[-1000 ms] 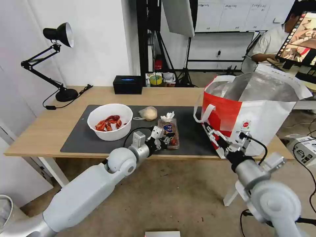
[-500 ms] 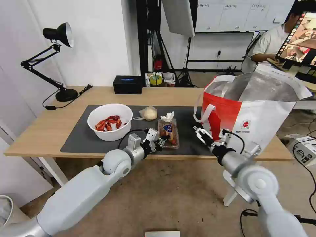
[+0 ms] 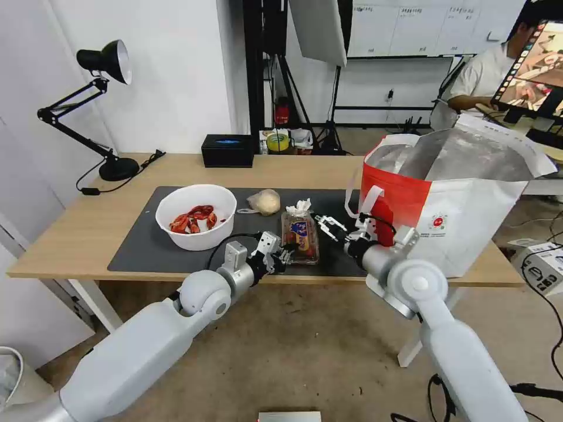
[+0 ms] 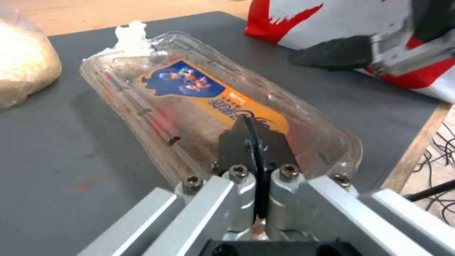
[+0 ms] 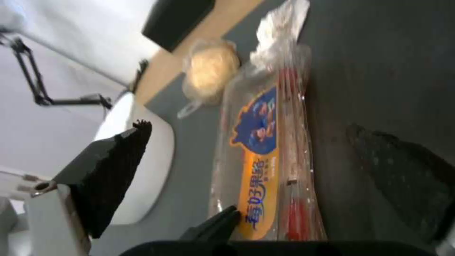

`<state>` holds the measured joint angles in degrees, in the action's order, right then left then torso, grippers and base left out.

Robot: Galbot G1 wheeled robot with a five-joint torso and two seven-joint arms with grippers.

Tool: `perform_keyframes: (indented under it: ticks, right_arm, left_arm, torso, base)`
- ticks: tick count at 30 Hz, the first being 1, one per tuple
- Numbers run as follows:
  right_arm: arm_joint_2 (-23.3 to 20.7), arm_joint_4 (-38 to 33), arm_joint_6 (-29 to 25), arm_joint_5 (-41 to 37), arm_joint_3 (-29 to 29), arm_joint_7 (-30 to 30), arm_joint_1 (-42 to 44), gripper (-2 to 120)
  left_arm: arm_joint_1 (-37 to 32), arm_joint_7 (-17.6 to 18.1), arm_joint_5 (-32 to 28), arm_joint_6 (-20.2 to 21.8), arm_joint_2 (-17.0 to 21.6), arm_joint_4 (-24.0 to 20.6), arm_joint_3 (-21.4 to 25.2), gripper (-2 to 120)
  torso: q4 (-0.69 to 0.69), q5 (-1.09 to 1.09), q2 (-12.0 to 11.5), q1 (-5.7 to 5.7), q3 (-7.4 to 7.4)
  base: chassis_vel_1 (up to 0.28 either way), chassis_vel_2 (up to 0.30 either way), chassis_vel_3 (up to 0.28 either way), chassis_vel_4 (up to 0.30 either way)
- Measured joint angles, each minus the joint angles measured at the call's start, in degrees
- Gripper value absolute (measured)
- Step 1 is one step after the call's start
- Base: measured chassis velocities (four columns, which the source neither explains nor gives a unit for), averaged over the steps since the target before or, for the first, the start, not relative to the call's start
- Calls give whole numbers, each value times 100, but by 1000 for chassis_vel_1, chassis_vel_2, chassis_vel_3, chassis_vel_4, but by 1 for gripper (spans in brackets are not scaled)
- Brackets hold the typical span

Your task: Pick up the trash from the table and place it into the takeout bag.

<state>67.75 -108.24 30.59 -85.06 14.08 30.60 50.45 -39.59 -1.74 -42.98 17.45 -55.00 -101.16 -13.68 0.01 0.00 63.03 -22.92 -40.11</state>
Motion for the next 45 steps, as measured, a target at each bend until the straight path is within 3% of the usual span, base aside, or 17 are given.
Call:
perform_keyframes:
  ticks: [27,45]
  right_arm:
    - [197,1104,837,-184,-637,388,-1206,100]
    - [255,1229,1080,-311,-764,448,-1277,100]
  left_arm:
    - [-56,32,-62,-91,30,34,25,0]
    - [-90,37,-134,-108,41,-23,44,0]
  torso:
    - [0,0,-1,-1,0]
    - [0,0,-1,0,0]
  base:
    - [0,0,0,0]
    - [0,0,0,0]
